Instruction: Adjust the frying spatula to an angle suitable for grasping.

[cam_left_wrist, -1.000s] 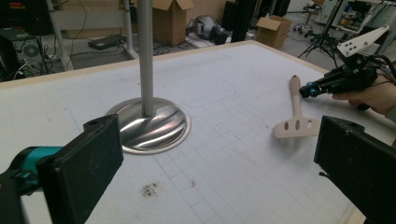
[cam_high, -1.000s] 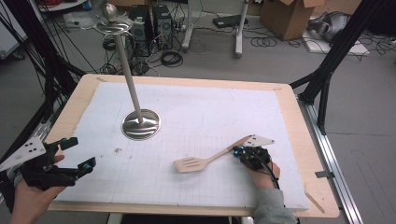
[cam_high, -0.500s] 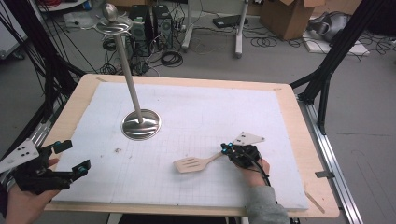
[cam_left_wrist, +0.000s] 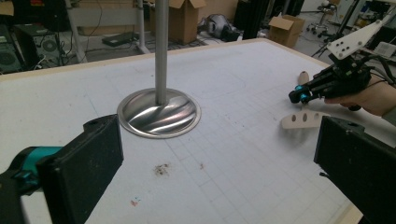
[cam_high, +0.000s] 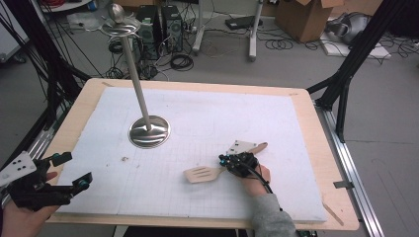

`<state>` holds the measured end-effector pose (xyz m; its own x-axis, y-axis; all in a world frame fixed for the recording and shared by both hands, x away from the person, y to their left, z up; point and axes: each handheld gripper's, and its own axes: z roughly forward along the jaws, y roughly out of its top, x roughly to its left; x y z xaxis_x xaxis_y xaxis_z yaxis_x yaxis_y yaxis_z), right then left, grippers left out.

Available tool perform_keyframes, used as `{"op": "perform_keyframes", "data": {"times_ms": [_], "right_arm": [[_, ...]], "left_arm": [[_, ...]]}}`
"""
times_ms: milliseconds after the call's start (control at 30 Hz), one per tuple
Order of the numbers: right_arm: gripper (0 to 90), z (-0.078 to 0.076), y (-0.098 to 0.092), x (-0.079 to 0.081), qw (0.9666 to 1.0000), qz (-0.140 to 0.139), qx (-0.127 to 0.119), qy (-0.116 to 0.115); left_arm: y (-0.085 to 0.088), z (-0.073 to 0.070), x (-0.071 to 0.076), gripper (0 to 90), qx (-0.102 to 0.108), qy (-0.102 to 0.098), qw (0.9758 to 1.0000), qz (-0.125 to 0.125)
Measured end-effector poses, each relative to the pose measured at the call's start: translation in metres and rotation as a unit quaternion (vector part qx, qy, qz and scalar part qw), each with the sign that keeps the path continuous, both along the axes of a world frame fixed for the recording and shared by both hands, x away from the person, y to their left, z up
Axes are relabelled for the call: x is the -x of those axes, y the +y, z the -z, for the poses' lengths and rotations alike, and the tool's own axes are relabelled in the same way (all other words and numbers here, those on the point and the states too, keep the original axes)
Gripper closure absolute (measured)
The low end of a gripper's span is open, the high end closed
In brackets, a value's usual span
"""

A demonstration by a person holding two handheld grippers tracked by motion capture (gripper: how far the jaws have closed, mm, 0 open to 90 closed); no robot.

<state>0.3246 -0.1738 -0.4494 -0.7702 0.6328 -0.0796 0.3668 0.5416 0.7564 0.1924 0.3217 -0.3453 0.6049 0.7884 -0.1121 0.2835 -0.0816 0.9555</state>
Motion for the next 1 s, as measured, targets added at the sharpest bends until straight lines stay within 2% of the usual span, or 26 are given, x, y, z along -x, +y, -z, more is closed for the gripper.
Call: {"op": "perform_keyframes", "data": {"times_ms": [333, 433, 533, 700, 1000], "right_arm": [[90.0, -0.002, -0.006, 0.003, 0.9993, -0.001, -0.012, 0.035], [90.0, -0.003, -0.007, 0.005, 0.9993, 0.000, -0.012, 0.036], [90.0, -0.002, -0.011, 0.007, 0.9989, 0.002, -0.027, 0.039], [90.0, -0.002, -0.014, 0.011, 0.9986, 0.004, -0.037, 0.039], [90.0, -0.002, -0.017, 0.019, 0.9990, 0.007, -0.032, 0.029]], "left_arm": [[-0.002, 0.002, -0.005, 1.8, -0.003, 0.006, 1.0000, -0.002], [-0.002, 0.003, -0.007, 1.8, -0.002, 0.007, 1.0000, -0.003], [-0.003, 0.003, -0.009, 1.8, -0.002, 0.008, 1.0000, -0.001], [-0.008, 0.004, -0.015, 1.8, -0.004, 0.011, 0.9999, 0.009], [-0.017, 0.005, -0.025, 1.8, -0.006, 0.014, 0.9996, 0.024]]}}
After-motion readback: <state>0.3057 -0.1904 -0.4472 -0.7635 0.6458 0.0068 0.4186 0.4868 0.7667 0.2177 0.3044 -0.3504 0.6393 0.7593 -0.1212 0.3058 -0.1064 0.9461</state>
